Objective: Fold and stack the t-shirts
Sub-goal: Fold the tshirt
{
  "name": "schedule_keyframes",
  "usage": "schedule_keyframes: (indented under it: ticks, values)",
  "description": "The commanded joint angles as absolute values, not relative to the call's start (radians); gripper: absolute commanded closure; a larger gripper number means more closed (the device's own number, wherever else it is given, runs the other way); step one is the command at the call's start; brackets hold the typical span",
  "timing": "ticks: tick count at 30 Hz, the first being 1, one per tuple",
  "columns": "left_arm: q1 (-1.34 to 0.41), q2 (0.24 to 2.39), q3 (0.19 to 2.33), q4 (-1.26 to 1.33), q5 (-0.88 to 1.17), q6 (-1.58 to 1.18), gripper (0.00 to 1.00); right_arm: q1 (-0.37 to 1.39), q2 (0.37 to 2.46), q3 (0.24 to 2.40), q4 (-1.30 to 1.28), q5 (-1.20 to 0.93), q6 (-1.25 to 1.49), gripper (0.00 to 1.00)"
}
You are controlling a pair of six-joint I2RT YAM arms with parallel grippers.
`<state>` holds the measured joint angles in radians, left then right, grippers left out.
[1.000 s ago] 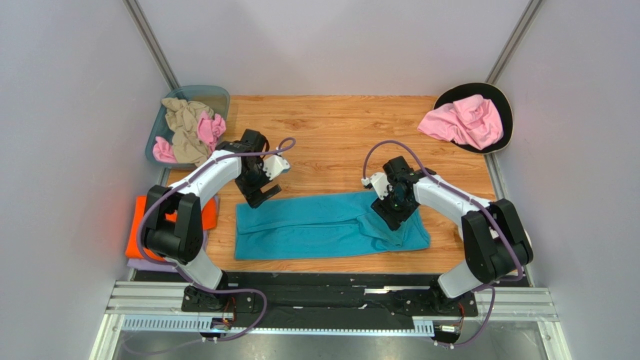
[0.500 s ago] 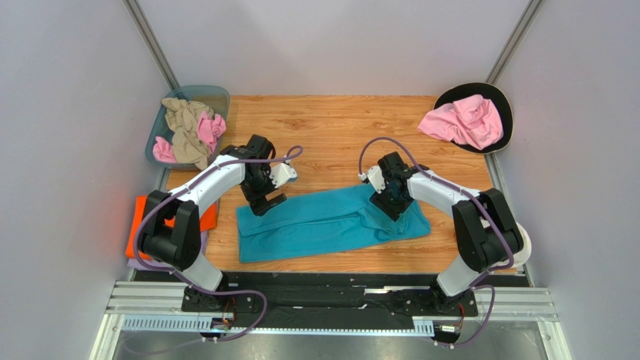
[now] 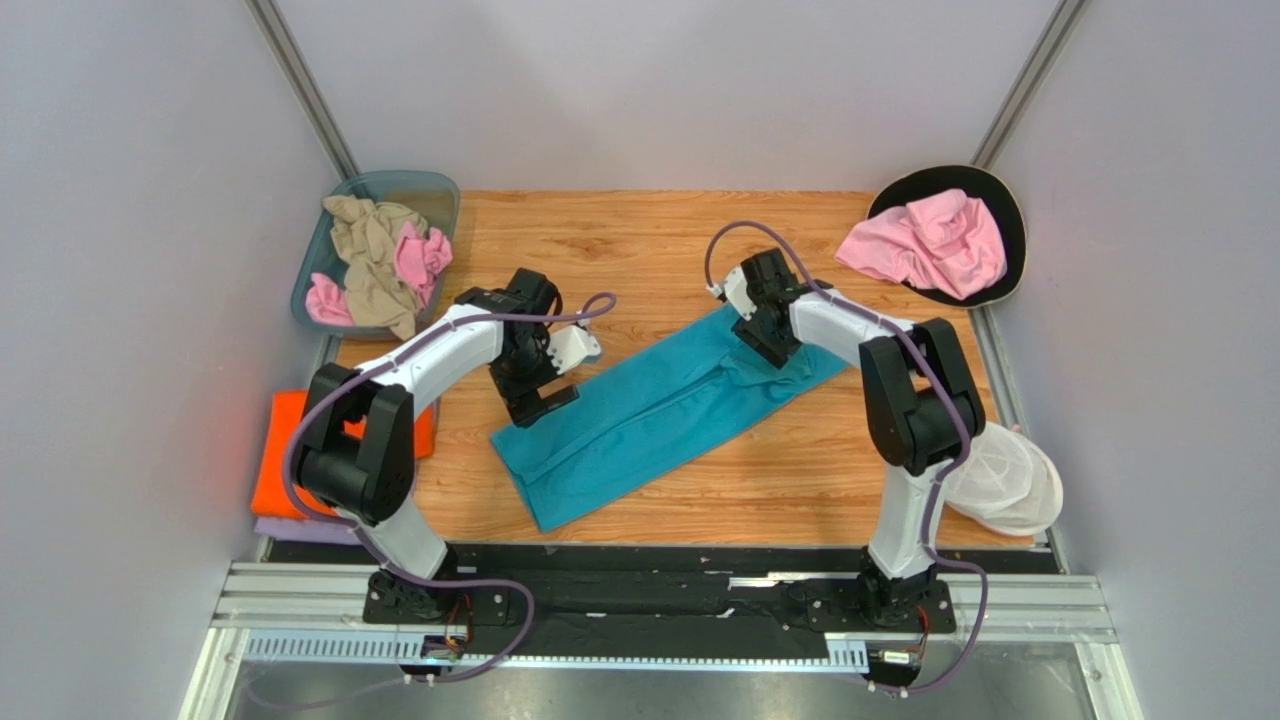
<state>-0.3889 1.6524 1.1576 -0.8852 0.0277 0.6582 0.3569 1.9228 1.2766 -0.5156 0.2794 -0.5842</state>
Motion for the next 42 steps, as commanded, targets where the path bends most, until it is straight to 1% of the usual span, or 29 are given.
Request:
schedule_keyframes:
  ticks: [1, 4, 6, 13, 18, 32, 42]
  values:
    - [-0.393, 1.678, 1.204, -0.853, 0.012, 0.655, 0.01, 0.345, 2.011, 1.396, -0.449, 0.353, -0.603, 0.40]
    - [-0.393, 1.684, 1.221, -0.848, 0.024, 0.650, 0.01, 0.345, 2.049, 1.480, -0.446, 0.405, -0.581, 0.40]
    - [-0.394, 1.680, 1.235, -0.847, 0.049, 0.649, 0.01, 0.345, 2.034, 1.497, -0.448, 0.413, -0.552, 0.40]
    - [-0.423, 1.669, 1.247, -0.831, 0.121, 0.696, 0.01, 0.345, 1.885, 1.450, -0.446, 0.327, -0.462, 0.38]
    - [-0.485, 1.718, 1.249, -0.799, 0.143, 0.730, 0.01, 0.345, 1.893, 1.440, -0.448, 0.340, -0.469, 0.38]
    - [-0.664, 1.747, 1.218, -0.742, 0.037, 0.723, 0.01, 0.334, 2.029, 1.485, -0.446, 0.365, -0.509, 0.39]
    - [-0.695, 1.824, 1.204, -0.653, -0.057, 0.726, 0.01, 0.325, 2.088, 1.494, -0.411, 0.364, -0.529, 0.39]
